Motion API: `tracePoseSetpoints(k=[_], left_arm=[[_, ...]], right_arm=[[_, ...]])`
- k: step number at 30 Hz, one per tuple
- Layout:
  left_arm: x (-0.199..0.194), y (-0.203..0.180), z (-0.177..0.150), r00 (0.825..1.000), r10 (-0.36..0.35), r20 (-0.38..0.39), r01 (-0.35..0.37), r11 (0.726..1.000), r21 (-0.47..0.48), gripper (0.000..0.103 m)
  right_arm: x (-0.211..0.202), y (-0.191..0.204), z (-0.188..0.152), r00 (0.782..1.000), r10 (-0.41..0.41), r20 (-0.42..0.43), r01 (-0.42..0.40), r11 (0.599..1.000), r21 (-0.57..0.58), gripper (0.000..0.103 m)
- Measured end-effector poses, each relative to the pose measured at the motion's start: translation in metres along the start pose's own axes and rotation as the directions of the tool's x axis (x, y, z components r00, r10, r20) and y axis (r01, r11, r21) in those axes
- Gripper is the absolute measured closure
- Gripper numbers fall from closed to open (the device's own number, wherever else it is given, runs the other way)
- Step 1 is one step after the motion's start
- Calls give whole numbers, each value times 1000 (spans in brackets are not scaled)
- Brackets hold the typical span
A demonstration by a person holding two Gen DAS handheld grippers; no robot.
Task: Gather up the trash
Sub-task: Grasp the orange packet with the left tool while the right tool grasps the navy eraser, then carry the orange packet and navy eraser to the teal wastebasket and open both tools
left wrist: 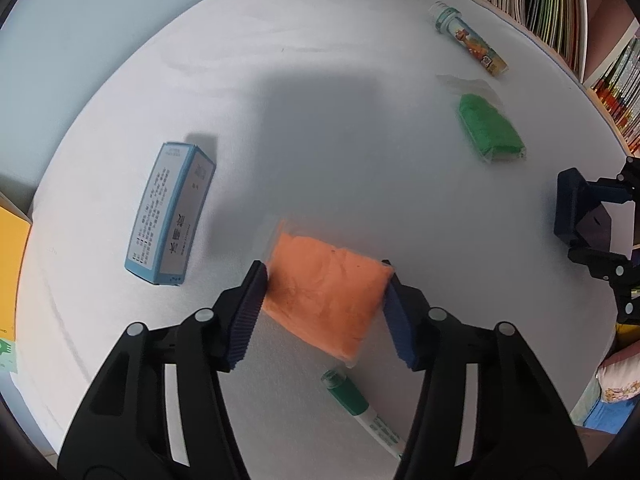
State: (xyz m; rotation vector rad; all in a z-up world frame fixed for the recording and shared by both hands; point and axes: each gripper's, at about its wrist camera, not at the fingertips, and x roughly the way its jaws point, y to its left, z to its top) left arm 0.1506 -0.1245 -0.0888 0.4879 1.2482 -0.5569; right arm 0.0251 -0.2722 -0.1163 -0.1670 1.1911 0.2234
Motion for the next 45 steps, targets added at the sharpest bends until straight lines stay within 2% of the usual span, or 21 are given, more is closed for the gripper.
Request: tracePoseSetpoints(k=[6,20,28,33,38,41,45], left_arm=[[-2,-7,12,1000,5,17,-6,1000,20,60],[-26,-30,7,998,18,67,-21,998,51,82],[-55,-52,-2,995,-7,97,-2,995,97,85],[-72,-80,-11,993,-27,119,9,989,148,85],[-79,-130,-17,989,-64,131,32,972,232,85],[-86,-165,-26,987,-93,130,50,952,301,85],[-91,-221,-44,984,-134,114,76,909,411,85]], right_arm=[[-18,-3,-12,999,-10,30,10,1000,26,46],[-53,-8,-46,994,-42,100,32,994,104,46],[-80,-14,-76,985,-78,152,51,983,176,46],[-102,-16,-106,978,-112,177,69,970,232,46],[-125,-17,-150,971,-148,187,87,949,302,46],[-137,-17,-181,968,-176,181,103,930,352,46],[-154,-14,-229,964,-211,164,122,894,431,46]])
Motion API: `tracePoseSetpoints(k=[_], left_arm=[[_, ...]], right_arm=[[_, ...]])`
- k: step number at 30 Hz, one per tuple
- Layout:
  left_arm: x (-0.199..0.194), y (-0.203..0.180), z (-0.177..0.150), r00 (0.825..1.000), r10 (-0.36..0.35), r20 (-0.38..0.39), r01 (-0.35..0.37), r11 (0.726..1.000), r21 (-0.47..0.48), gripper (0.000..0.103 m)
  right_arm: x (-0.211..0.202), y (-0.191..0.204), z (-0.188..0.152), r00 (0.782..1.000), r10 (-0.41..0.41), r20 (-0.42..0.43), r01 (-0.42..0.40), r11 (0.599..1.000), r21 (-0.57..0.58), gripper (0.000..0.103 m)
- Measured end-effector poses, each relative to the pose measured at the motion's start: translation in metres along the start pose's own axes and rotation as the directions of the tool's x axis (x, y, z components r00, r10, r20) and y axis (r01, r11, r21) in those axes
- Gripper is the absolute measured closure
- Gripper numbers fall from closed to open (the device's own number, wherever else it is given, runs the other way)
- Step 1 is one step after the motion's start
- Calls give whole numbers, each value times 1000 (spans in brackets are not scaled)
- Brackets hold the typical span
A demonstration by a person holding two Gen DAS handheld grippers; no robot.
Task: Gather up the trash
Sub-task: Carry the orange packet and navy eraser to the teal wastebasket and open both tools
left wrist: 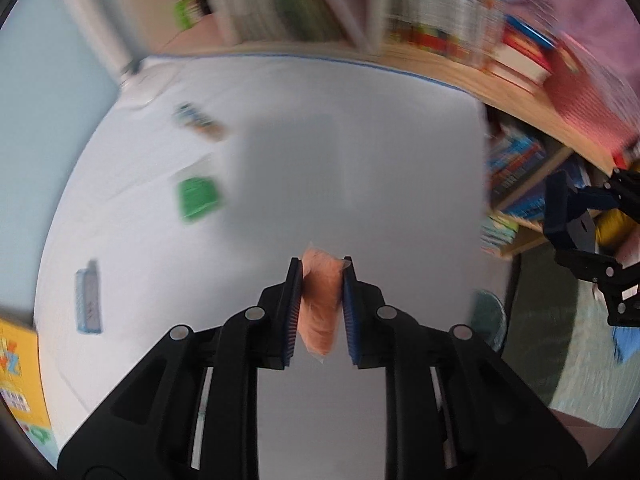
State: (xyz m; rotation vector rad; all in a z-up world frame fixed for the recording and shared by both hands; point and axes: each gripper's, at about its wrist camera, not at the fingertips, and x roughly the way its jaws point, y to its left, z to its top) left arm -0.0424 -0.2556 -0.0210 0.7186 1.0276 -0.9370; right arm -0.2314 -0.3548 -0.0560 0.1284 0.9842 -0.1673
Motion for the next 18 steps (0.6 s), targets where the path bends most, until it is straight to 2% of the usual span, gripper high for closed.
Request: tracePoseSetpoints(k=[5,8,18], left_arm=[[5,-72,-2,997,-70,-25,73,991,109,85],[8,-117,-9,992,-112,-52,120,977,177,85],[16,-246,-50,966,-199,-168,250,888,385,85]], right_arm=[[-27,-21,-54,999,-34,-19,36,994,106,46],[-42,-32,-86,999,-41,-33,46,984,172,46],[-79,-52,-187,997,-41,-71,64,931,360,46]])
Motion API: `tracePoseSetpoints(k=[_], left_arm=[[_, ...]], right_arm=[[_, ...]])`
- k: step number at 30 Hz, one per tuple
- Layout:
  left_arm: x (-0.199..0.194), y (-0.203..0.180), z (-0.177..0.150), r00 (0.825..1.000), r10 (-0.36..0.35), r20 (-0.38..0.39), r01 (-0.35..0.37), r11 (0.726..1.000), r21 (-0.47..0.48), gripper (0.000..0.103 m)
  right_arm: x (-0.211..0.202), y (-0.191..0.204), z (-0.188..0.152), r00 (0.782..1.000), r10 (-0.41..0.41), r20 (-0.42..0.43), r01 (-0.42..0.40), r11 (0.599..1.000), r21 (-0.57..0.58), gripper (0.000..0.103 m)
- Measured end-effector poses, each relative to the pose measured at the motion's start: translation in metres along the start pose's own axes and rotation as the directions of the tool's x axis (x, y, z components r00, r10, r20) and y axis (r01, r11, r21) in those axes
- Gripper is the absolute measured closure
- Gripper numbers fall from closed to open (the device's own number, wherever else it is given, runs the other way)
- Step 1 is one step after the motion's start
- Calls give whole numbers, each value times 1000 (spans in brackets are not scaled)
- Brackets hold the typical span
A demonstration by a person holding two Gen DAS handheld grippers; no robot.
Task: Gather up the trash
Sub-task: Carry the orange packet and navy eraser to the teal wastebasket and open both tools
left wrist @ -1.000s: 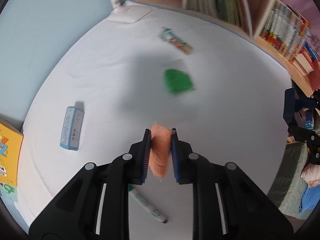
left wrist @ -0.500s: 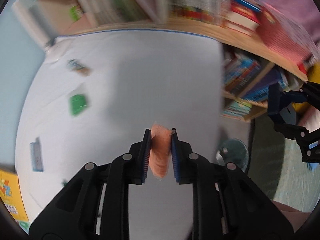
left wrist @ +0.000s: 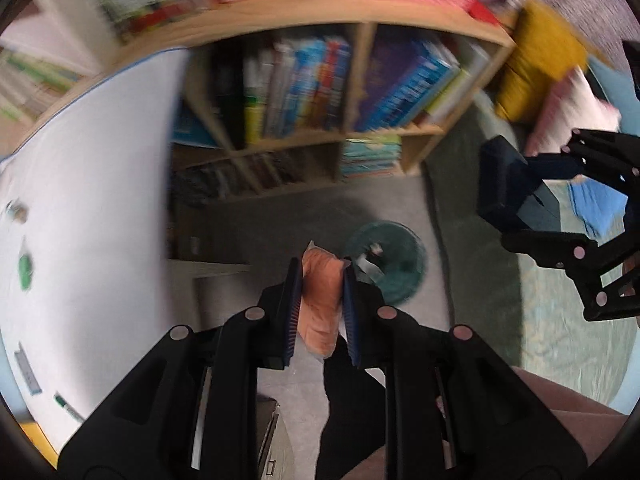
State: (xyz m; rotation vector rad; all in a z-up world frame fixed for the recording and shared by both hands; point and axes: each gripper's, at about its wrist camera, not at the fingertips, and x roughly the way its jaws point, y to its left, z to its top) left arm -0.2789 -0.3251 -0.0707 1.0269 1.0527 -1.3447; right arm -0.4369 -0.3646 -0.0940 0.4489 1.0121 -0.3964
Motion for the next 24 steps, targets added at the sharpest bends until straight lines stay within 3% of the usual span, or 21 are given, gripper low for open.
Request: tracePoseSetpoints(k=[10,12,13,14,19,24], left_arm=[[30,-81,8,995,-62,-80,73,987,144,85],[35,-91,9,994,-54,-99,71,983,171,74],[37,-96,8,994,-43,-102,62,981,185,53],[36,-98,8,995,-33,-95,51,980,192,42],[41,-101,7,994,-8,-112,31,980,198,41],[42,-92,7,993,17,-114,3,984,178,31]], right_arm=[[-14,-34,-48,1000,10,6,-10,991,132,45],[-16,-40,-52,1000,20,11,-22,987,157,39],[-16,-44,-53,1000,20,14,-23,985,170,32],[-18,-48,-56,1000,17,25,-22,983,183,26],[-21,-62,-57,1000,14,24,-19,977,212,26],[-22,-69,-54,1000,14,22,-18,978,208,26]])
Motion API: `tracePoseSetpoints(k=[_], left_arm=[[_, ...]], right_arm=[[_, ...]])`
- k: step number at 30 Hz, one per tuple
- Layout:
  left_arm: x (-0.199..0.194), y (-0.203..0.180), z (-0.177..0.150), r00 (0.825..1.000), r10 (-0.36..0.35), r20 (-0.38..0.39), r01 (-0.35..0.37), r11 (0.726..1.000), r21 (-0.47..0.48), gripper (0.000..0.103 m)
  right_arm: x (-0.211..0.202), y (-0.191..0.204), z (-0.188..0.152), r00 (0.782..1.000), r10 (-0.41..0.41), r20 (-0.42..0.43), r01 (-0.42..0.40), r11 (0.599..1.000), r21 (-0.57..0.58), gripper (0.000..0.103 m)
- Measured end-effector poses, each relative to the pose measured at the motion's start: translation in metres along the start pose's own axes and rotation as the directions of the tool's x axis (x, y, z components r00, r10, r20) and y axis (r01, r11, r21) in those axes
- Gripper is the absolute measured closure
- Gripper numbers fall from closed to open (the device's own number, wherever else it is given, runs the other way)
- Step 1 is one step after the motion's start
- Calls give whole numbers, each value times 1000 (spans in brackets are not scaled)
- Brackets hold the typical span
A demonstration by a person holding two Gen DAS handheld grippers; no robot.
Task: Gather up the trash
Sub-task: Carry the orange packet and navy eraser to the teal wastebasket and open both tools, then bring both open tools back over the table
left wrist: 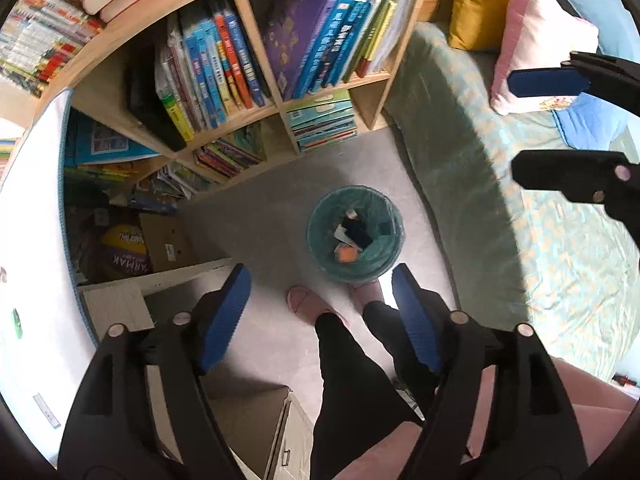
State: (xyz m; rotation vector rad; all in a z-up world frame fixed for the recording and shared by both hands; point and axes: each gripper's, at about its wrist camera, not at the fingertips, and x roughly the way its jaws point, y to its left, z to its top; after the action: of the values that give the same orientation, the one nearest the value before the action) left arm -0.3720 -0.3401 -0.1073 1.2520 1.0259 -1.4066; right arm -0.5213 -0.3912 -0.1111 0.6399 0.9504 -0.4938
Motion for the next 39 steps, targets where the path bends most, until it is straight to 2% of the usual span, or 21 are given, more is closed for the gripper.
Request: tracePoseSetpoints(k=[5,13,17,23,32,39], left_arm=[[-8,26,-7,1000,10,12,-9,996,-87,28],[-28,76,-26,997,60,44,-48,972,-229,23],[-37,104,-40,994,94,54,-74,951,-302,19],[-46,149,-69,989,137,54,-102,903,-417,13],[-64,216,-122,979,196,47,-134,804,-580,8],[-71,260,-162,973,229,30,-151,730,-667,7]], right_arm=[[4,6,10,1000,5,-13,-5,999,-46,26],[20,36,52,999,42,-29,-46,982,-183,26],[31,63,77,997,65,-40,-73,961,-267,19],[49,103,110,995,86,-57,-101,925,-367,14],[76,173,149,989,128,-79,-150,855,-496,14],[96,225,174,984,149,-95,-176,802,-571,14]])
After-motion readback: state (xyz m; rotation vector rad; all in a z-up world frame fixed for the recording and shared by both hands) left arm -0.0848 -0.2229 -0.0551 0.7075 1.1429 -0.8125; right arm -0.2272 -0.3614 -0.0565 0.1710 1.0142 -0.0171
